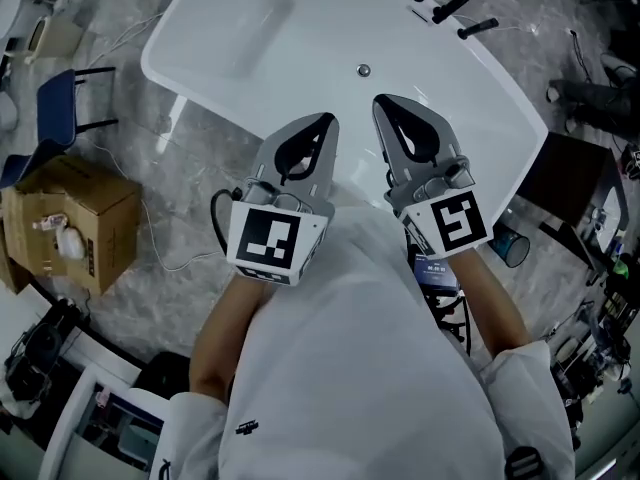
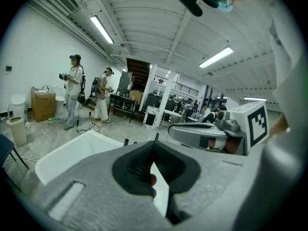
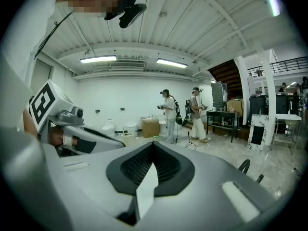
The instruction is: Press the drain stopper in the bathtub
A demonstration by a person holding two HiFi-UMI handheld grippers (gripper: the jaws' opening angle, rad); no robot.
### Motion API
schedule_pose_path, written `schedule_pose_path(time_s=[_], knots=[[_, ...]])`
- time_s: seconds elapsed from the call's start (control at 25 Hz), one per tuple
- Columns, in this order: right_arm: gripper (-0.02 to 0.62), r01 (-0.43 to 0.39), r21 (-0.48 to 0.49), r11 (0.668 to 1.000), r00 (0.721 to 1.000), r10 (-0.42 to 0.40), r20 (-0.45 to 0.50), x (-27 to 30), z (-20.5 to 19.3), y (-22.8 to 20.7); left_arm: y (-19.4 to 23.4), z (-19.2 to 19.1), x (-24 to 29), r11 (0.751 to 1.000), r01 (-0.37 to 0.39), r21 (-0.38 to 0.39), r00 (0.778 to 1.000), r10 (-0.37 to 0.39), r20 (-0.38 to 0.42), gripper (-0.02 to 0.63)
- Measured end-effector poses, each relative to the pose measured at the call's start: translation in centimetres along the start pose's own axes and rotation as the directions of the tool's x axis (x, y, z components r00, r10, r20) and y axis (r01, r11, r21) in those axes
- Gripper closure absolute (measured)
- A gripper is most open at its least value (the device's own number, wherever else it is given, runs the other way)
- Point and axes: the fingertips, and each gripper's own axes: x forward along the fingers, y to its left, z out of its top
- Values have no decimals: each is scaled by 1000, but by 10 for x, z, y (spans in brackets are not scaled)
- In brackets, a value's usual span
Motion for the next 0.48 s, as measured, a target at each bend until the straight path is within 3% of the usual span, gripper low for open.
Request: schedule_pose_path(time_s=[0.32, 0.48], knots=[[598, 57, 18, 998, 994, -58, 92, -25, 52, 36, -28, 44, -43, 997, 74, 5, 994, -74, 83, 601], [600, 87, 44, 995, 987, -92, 132, -35, 67, 67, -24, 46, -70, 999, 41, -11, 996, -40, 84, 601]])
